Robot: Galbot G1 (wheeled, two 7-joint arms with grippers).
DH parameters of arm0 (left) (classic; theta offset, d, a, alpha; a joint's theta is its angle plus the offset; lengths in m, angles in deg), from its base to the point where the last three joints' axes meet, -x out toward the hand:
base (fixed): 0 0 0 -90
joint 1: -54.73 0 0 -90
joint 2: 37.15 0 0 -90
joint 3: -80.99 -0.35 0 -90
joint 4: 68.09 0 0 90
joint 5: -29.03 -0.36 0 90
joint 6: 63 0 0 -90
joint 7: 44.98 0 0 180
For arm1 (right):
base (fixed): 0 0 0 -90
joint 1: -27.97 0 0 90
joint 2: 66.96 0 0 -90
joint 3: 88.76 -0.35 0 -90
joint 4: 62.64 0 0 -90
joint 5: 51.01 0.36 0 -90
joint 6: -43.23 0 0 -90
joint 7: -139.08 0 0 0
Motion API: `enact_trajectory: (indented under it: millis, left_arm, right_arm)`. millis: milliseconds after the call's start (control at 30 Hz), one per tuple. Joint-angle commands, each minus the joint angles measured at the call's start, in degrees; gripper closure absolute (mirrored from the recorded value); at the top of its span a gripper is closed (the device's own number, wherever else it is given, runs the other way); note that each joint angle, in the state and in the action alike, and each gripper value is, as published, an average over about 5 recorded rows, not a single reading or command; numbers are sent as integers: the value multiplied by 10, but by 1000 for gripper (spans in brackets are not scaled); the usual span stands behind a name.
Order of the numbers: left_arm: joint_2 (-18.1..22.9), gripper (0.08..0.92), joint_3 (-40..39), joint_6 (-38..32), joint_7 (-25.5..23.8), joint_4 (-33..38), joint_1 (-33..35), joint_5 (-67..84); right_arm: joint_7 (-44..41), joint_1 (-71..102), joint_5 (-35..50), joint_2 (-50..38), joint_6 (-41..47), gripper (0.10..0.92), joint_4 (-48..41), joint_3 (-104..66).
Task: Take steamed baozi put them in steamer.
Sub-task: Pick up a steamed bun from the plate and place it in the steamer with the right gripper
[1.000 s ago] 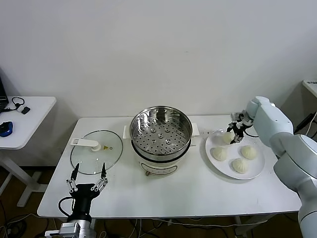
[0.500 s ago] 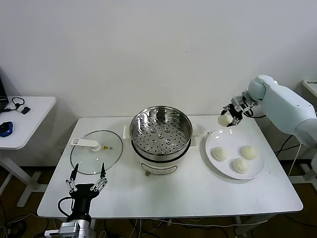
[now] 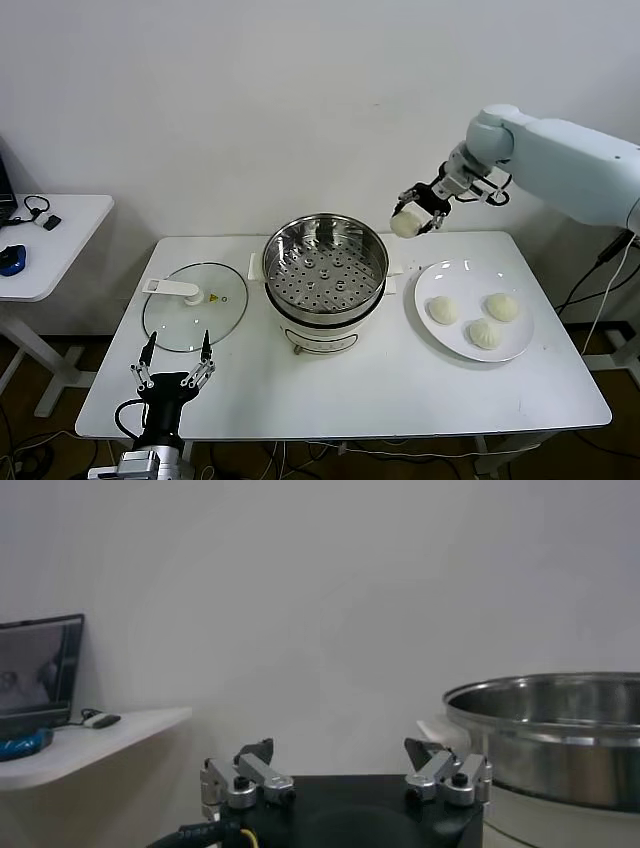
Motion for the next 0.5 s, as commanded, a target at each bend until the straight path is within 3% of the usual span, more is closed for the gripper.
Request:
enact_trajectory:
  millis: [33,500]
  left_arm:
    - [3,177,-6,-1,1,1,-2,0]
    - [3,177,8,2,0,8,-9,16]
  right_arm:
    - [40,-52,4,117,-80,364,-40,58]
    - [32,48,-22,240,-80,364,-158,40]
